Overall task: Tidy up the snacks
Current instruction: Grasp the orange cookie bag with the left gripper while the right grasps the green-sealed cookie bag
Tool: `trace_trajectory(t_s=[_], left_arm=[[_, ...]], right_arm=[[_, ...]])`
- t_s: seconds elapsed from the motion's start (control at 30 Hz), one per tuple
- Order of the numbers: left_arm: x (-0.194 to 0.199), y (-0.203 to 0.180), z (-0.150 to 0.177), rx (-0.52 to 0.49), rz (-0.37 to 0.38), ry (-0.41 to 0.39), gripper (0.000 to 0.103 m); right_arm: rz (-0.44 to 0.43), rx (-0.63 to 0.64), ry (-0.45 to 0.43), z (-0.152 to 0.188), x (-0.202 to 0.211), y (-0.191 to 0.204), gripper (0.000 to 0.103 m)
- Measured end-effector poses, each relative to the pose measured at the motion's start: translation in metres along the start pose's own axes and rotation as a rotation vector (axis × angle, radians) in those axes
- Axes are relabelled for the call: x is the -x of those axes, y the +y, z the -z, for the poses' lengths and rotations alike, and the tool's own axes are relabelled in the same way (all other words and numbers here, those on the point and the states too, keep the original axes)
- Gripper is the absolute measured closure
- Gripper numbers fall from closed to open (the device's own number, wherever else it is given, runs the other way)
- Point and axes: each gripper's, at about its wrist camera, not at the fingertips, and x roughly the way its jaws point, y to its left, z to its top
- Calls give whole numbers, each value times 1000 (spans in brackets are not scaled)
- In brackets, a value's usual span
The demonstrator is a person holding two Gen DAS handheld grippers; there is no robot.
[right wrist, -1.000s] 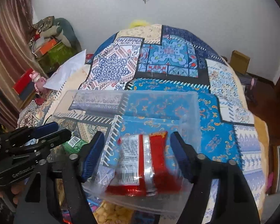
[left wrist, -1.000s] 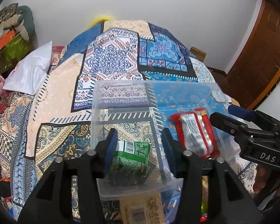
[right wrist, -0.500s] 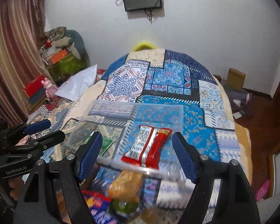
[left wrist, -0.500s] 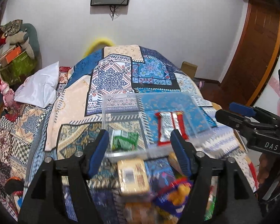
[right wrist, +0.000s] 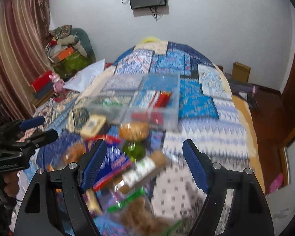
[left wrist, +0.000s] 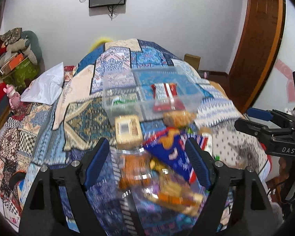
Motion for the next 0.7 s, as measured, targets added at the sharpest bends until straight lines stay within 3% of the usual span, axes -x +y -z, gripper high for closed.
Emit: trace_trajectory(t_s=[0.33, 0.7], left_arm=[[1, -20, 45, 7, 35, 39, 22], [-19, -27, 58, 24, 15, 42, 24]], right_arm=[[-26, -8, 96, 59, 1, -2, 25], [-36, 83, 190, 92, -20, 9, 19]])
